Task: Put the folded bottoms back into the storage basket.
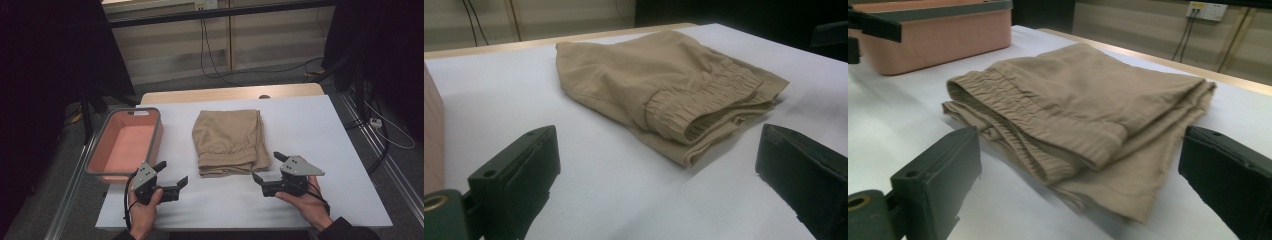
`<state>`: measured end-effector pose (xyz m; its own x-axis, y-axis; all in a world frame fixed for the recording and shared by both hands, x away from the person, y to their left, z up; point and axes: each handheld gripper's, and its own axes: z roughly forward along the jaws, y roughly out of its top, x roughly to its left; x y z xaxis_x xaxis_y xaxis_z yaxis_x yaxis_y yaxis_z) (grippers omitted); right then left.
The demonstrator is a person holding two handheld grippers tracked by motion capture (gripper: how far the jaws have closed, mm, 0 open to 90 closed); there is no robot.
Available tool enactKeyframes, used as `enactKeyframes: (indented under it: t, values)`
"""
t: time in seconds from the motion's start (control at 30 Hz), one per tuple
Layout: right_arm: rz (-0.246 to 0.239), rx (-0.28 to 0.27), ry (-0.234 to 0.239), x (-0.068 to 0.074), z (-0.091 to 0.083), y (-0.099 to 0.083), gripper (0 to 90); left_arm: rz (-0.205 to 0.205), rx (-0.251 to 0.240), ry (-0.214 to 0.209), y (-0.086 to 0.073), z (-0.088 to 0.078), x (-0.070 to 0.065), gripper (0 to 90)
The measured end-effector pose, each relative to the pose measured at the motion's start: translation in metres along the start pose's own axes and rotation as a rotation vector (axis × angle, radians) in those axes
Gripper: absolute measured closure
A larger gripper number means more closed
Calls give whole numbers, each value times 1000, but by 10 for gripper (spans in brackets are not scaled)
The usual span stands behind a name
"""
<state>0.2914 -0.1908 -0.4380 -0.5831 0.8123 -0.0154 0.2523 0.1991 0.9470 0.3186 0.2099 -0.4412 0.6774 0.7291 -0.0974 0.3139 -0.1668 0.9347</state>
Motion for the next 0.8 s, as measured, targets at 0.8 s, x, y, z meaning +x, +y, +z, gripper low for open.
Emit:
enactKeyframes:
  t: [0.8]
  values:
    - [-65,160,148,17,34,29,75,21,16,-19,4,5,-4,38]
